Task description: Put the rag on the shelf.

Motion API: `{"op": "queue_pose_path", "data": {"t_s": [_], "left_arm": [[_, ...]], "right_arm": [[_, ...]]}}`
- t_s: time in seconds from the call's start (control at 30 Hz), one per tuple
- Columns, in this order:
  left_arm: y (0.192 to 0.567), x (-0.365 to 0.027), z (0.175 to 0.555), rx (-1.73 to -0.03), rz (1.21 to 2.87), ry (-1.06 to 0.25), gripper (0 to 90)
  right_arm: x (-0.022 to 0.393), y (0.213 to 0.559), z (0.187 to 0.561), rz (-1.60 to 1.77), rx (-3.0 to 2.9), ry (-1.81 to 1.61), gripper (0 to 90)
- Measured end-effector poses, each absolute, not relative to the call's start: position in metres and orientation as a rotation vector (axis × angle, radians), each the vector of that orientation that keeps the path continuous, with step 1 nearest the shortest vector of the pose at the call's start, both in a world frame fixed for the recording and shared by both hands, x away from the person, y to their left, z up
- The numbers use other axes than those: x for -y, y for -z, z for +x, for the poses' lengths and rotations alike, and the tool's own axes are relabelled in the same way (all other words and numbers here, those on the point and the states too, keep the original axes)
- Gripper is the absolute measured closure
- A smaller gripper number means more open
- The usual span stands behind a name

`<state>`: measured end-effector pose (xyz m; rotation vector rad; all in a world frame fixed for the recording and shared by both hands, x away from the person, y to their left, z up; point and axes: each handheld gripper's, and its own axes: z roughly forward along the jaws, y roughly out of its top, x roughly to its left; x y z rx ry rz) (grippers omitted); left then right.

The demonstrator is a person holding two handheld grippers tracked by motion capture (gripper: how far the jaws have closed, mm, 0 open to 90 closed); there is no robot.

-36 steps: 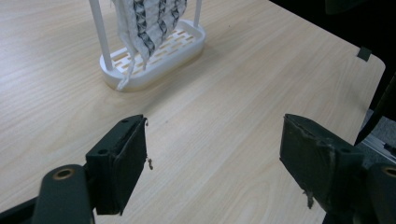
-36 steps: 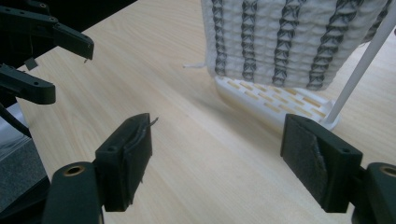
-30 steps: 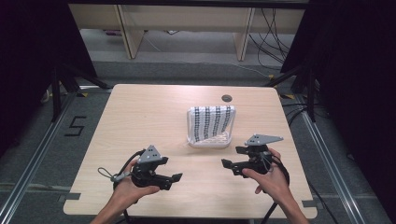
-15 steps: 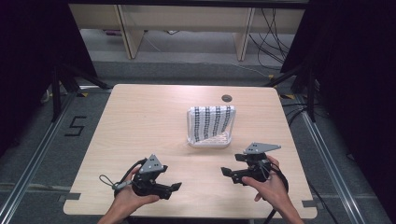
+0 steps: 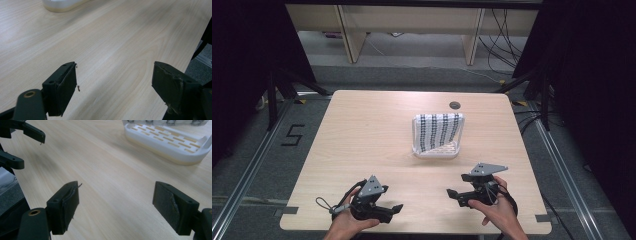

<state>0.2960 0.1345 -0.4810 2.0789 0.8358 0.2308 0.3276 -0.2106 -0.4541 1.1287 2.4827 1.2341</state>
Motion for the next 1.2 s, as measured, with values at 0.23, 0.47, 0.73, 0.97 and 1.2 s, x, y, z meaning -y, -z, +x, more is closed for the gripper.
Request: {"op": "queue_pose_path", "data": {"t_s": [0.23, 0.47, 0.73, 0.97, 1.2], "left_arm": [[0.488, -0.136, 0.288, -0.824, 2.112, -0.251, 19.2], [0.494, -0.136, 0.283, -0.806, 2.118, -0.280, 19.1], [0.496, -0.138, 0.285, -0.823, 2.112, -0.277, 19.2], [0.497, -0.140, 0.286, -0.819, 2.132, -0.274, 19.2], [0.499, -0.142, 0.288, -0.836, 2.134, -0.277, 19.2]], "right_arm": [[0.209, 0.466, 0.319, 1.119, -2.500, -1.212, 22.5], [0.208, 0.471, 0.312, 1.114, -2.502, -1.191, 22.5], [0.211, 0.475, 0.312, 1.095, -2.497, -1.194, 22.4], [0.212, 0.477, 0.313, 1.098, -2.495, -1.194, 22.4], [0.212, 0.478, 0.313, 1.151, -2.495, -1.207, 22.4]]}}
